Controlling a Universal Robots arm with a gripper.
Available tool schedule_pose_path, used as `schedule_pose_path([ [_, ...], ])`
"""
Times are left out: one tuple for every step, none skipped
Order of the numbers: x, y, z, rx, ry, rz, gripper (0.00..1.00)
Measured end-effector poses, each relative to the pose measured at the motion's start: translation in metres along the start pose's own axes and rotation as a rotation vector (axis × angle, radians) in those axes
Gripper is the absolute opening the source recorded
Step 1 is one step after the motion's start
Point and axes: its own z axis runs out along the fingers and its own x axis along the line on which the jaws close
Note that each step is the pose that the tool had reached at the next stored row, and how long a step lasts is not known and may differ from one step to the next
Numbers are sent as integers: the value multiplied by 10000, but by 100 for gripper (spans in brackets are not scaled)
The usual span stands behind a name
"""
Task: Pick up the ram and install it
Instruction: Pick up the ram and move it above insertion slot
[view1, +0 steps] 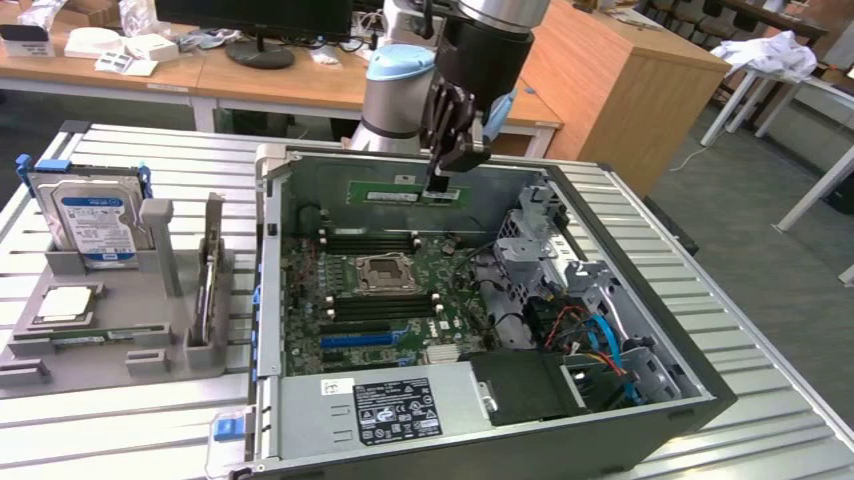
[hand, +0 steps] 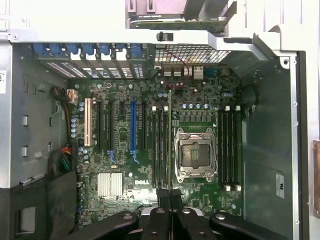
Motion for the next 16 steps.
schedule_pose_path([
  [-8,0,0,0,0,0,11],
  [-9,0,0,0,2,-1,11],
  [-9,0,0,-1,1,-1,11],
  [-9,0,0,0,1,-2,11],
  [-9,0,0,0,1,-1,11],
  [-9,0,0,-1,0,0,11],
  [-9,0,1,0,0,0,11],
  [-10,0,1,0,0,0,11],
  [-10,0,4,1,-2,-1,11],
  [-10,-1,9,2,-2,0,11],
  [-9,-1,16,4,-1,0,11],
  [-8,-1,23,6,0,-1,11],
  [-8,-1,30,7,1,-1,11],
  [-7,-2,37,7,1,-1,11],
  [-7,-2,45,8,1,-1,11],
  [-6,-2,53,9,1,-1,11],
])
